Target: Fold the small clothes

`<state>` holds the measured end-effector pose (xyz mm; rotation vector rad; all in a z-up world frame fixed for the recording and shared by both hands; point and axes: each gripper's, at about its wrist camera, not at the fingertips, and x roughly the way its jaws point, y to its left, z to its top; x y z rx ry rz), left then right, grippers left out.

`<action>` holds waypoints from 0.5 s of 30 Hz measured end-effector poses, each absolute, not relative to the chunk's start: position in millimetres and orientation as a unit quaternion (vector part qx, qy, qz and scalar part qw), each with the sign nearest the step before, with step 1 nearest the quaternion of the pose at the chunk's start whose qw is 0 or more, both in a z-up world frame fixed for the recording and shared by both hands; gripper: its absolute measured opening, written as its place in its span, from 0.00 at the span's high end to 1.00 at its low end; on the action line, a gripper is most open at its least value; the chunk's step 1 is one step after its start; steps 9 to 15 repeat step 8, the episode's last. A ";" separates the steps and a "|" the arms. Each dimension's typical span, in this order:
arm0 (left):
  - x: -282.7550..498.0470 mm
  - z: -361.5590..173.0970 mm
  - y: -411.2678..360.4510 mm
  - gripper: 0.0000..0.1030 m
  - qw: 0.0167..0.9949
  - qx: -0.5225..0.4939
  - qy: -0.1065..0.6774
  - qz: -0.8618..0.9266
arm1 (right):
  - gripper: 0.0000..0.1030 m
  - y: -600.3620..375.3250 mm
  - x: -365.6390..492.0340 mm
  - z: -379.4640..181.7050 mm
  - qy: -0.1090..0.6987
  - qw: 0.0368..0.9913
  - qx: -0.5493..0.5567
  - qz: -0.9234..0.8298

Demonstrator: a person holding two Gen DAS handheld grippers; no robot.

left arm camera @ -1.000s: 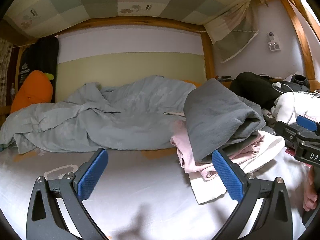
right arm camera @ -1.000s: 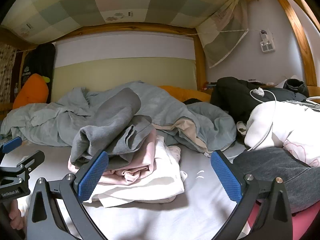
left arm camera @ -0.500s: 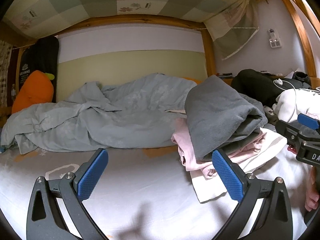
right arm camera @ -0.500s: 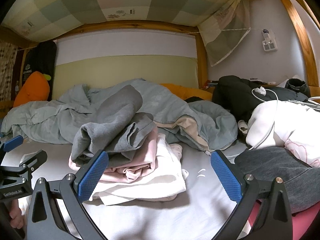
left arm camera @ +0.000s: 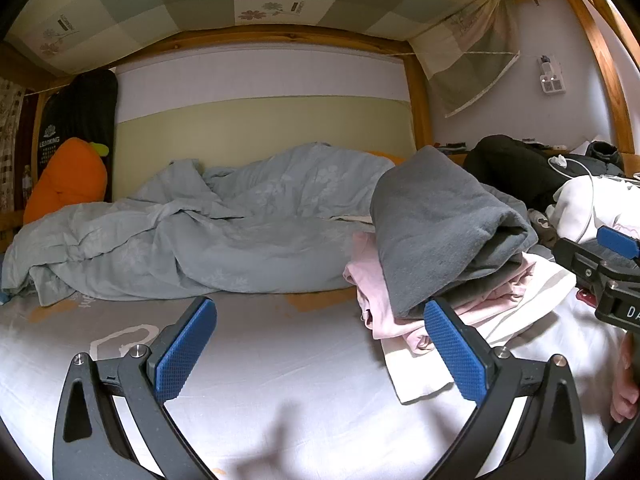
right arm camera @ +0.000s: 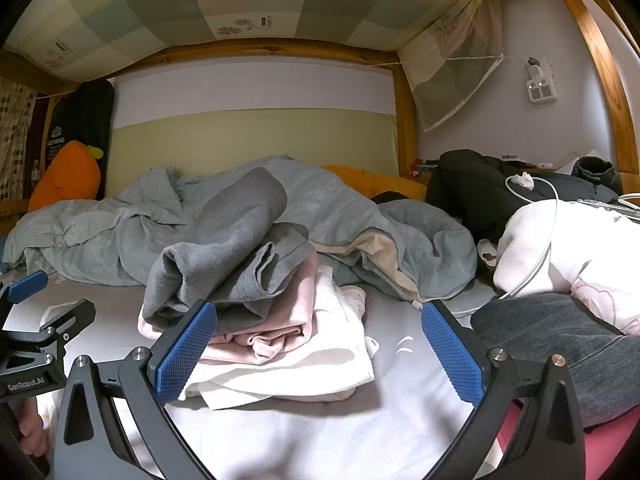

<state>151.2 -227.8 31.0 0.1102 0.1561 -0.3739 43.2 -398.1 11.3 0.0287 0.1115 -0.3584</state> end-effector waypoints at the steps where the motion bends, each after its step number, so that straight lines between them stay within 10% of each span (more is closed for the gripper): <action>1: 151.4 31.1 -227.6 0.00 0.978 0.055 0.078 -0.185 | 0.00 -398.2 43.8 11.1 0.056 0.982 0.014 -0.178; 15: 156.0 29.1 -224.2 0.00 0.977 0.057 0.088 -0.184 | 0.00 -397.0 40.8 11.0 0.057 0.982 0.013 -0.179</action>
